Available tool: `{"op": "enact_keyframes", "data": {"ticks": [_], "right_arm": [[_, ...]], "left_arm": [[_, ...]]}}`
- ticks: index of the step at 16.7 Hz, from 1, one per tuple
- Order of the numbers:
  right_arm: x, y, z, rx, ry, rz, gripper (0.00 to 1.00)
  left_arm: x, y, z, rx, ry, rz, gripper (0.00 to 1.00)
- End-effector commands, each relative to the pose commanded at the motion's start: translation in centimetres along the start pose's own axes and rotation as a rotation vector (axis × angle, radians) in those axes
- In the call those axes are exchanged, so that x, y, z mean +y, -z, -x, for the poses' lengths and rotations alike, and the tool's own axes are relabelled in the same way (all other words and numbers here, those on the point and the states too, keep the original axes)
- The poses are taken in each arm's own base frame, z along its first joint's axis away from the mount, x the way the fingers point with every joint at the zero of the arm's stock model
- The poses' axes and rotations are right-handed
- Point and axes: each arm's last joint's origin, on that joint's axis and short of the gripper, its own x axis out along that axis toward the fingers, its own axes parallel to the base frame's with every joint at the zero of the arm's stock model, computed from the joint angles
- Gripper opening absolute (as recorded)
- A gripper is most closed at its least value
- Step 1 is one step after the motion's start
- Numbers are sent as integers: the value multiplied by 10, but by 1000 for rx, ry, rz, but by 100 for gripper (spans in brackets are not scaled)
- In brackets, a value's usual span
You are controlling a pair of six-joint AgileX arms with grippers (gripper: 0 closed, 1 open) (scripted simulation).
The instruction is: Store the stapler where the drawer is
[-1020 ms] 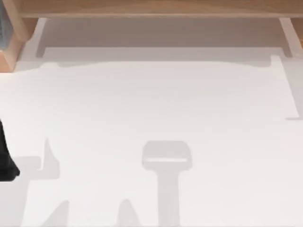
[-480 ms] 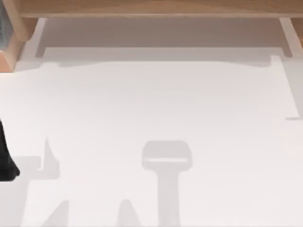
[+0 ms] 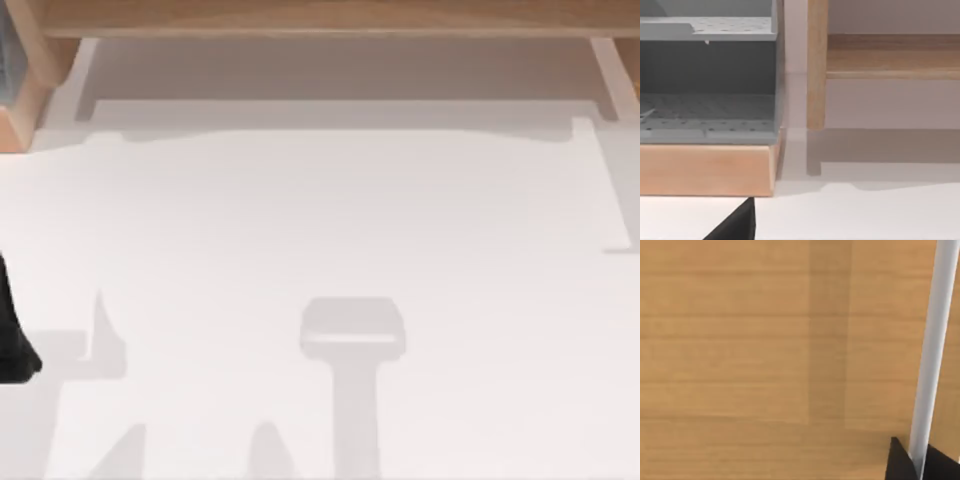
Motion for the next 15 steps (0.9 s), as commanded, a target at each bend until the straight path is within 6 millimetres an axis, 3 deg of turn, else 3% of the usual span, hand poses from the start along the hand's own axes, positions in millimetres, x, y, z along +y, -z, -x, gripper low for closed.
{"op": "enact_keyframes", "data": {"ticks": [3, 10, 15], "right_arm": [[1, 0, -10, -4, -3, -2, 0], [0, 0, -61, -1, 0, 0, 0], [0, 0, -62, 0, -2, -3, 0]], "left_arm": [[0, 0, 0, 0, 0, 0, 100], [0, 0, 0, 0, 0, 0, 100], [0, 0, 0, 0, 0, 0, 100]]}}
